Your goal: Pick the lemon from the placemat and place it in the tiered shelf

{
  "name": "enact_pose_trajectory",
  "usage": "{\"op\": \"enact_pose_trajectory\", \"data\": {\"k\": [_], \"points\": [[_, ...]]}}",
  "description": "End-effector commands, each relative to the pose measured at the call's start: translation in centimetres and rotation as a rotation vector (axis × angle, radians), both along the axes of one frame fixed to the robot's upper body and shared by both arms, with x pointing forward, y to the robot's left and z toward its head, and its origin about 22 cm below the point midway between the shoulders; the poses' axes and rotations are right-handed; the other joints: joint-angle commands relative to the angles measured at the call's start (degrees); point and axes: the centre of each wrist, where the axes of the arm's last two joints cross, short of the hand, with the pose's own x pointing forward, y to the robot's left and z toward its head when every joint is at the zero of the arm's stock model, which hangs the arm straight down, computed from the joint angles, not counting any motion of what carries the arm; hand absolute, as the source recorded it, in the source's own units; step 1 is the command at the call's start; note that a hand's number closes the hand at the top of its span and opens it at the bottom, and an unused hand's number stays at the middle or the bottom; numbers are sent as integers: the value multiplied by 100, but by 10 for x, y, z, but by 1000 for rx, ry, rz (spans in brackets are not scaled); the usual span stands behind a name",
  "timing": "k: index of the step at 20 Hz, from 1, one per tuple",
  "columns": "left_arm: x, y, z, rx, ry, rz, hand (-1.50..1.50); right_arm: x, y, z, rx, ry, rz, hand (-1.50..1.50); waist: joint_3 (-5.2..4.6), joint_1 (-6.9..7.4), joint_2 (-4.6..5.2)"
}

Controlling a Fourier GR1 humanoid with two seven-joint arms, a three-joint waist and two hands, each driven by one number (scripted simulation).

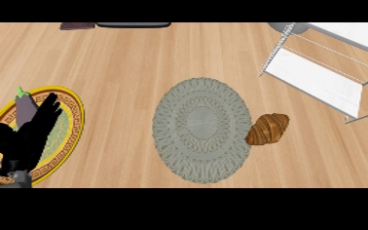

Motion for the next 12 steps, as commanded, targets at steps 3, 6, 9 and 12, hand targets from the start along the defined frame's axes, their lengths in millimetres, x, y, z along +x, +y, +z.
{"op": "enact_pose_trajectory", "data": {"k": [3, 6, 9, 12], "points": [[7, 4, 15, 2, -3, 8, 0, 14, -43, -14, 92, -52, -125, 150, 2, 17, 5], [5, 3, -6, 8, 2, -5, 0, 17, -39, -50, 79, -13, -127, -150, -2, -37, -1], [-1, 8, 6, 9, -4, -1, 0, 37, -52, -40, 3, 79, -96, -150, -1, 18, 3], [8, -12, 14, 0, -15, 3, 0, 42, -47, -45, -1, 36, -71, -150, 0, 6, -6]]}}
